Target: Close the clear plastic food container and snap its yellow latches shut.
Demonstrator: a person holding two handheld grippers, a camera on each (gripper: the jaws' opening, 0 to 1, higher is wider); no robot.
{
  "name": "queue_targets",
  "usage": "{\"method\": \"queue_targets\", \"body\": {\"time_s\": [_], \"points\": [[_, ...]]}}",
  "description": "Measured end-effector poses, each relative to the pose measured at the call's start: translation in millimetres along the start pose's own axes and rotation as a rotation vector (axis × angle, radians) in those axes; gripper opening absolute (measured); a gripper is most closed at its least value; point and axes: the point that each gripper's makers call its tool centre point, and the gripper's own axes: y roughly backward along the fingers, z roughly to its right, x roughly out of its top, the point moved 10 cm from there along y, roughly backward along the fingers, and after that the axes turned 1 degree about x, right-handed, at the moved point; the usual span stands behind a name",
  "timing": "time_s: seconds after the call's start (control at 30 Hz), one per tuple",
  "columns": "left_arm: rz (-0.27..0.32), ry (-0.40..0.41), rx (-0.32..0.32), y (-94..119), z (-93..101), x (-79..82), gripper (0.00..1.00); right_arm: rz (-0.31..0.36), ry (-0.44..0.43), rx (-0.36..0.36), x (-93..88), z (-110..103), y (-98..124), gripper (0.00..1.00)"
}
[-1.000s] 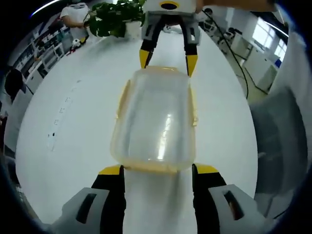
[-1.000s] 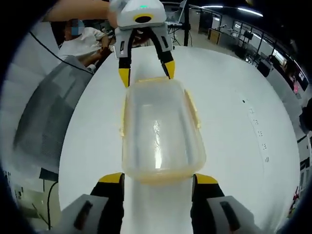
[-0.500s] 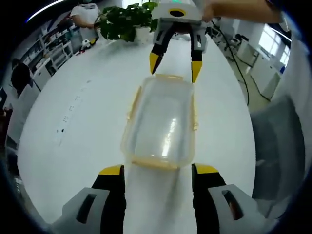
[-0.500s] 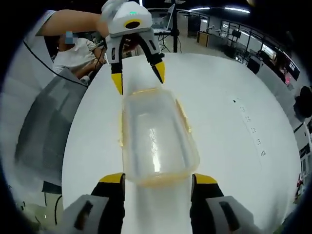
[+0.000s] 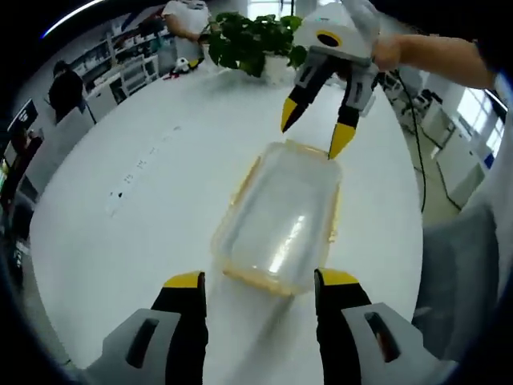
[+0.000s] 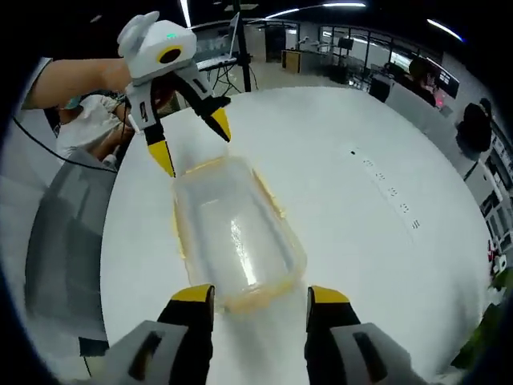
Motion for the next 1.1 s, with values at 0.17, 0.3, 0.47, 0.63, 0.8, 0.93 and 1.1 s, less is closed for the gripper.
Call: {"method": "queue_targets", "body": {"time_s": [0.17, 0.3, 0.47, 0.63, 0.8, 0.93, 1.1], "points": [[0.036, 0.085, 0.049, -1, 2.3, 4.0, 0.55, 0.020, -0.043, -0.017, 4.9, 0, 3, 0.43], [0.028, 0.112, 0.094, -1, 2.4, 5.1, 0.54, 0.011, -0.058, -0.056, 5.3, 0, 4, 0.35], [0.038, 0.200, 0.135, -4, 3.0, 3.7, 0.52, 0.001, -0.098, -0.066, 4.7, -3, 0, 0.39], [0.042, 0.329, 0.163, -8, 5.2, 0.0, 0.52, 0.023, -0.186, -0.077, 3.2, -3, -2, 0.36], [0.068, 0.442, 0.167, -13, 8.9, -4.0, 0.51, 0.068, -0.244, -0.072, 2.9, -7, -5, 0.32], [0.050, 0.476, 0.166, -20, 13.9, -8.0, 0.50, 0.047, -0.285, -0.076, -2.4, -6, -10, 0.36], [0.080, 0.582, 0.168, -22, 13.7, -11.2, 0.52, 0.063, -0.380, -0.082, -8.5, -8, -13, 0.36]]}}
